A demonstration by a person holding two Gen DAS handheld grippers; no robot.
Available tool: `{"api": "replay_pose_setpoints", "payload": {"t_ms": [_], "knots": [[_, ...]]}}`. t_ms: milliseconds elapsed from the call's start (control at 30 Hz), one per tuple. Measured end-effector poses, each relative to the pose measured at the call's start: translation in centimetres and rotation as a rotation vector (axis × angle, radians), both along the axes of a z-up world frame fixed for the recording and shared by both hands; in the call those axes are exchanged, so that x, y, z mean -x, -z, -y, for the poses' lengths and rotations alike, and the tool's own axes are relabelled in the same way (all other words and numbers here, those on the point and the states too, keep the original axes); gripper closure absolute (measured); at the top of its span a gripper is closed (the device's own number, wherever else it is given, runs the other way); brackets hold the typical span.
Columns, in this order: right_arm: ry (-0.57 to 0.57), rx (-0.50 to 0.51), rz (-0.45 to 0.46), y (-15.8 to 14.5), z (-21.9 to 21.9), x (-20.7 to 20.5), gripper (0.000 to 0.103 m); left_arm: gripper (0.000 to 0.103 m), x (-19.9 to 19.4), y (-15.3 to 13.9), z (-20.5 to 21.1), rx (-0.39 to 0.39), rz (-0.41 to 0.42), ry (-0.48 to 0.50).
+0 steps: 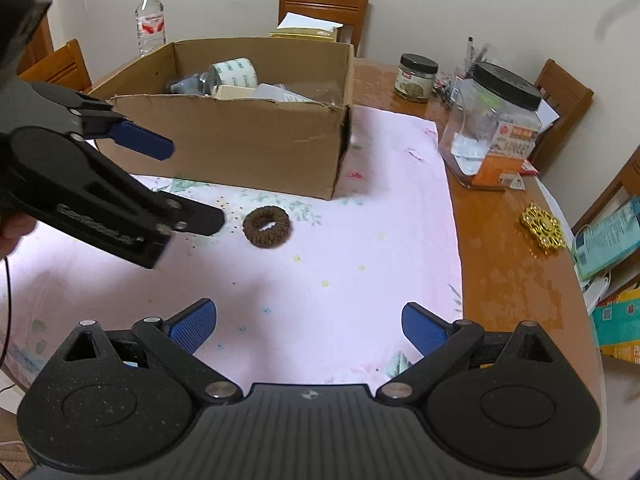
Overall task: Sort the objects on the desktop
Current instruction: 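Move the left gripper down toward the brown ring on the cloth, then close the left gripper on the brown ring and lift it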
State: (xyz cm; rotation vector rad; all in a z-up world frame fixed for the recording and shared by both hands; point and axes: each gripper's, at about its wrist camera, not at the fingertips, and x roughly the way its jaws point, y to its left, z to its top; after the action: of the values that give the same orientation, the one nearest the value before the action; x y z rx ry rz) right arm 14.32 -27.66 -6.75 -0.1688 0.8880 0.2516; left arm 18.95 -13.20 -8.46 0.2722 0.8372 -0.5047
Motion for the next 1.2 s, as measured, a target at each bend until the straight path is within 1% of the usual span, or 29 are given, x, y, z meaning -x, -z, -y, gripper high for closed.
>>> {"api": "replay_pose_setpoints", "payload": {"t_ms": [133,200,233,333,433,467,667,733,900,933,1200], "knots": [[0.026,-0.020,0.006,0.2,0.8,0.1,0.002,0.019,-0.7,1.5,1.1,-0.014,-0.012,0.009],[0.033,-0.013,0.015,0.3,1.1,0.2,0.002,0.025,-1.0,2.2,1.6,-0.018,-0.016,0.019],[0.038,-0.010,0.015,0.4,1.2,0.2,0.002,0.026,-1.1,2.5,1.8,-0.021,-0.021,0.022],[0.047,-0.019,0.006,0.6,1.6,0.2,0.002,0.035,-1.6,3.3,2.1,-0.025,-0.035,0.014],[0.050,-0.024,0.007,0.6,1.8,0.3,0.002,0.045,-2.2,4.0,2.1,-0.024,-0.058,0.005],[0.056,-0.024,0.014,0.6,1.8,0.4,0.002,0.050,-2.3,4.1,2.1,-0.025,-0.063,0.004],[0.070,-0.044,0.015,0.6,2.2,0.3,0.002,0.051,-2.7,4.3,2.0,-0.019,-0.058,-0.004],[0.070,-0.043,0.016,0.6,2.2,0.4,0.002,0.053,-2.7,4.3,2.1,-0.019,-0.055,0.001],[0.070,-0.051,0.017,0.6,2.2,0.4,0.002,0.065,-2.8,4.3,2.3,-0.009,-0.058,0.013],[0.068,-0.053,0.018,0.6,2.2,0.3,0.002,0.066,-2.8,4.3,2.3,-0.008,-0.059,0.012],[0.056,-0.051,0.025,0.2,2.1,0.4,0.002,0.066,-2.6,3.4,2.0,-0.007,-0.060,-0.004]]}}
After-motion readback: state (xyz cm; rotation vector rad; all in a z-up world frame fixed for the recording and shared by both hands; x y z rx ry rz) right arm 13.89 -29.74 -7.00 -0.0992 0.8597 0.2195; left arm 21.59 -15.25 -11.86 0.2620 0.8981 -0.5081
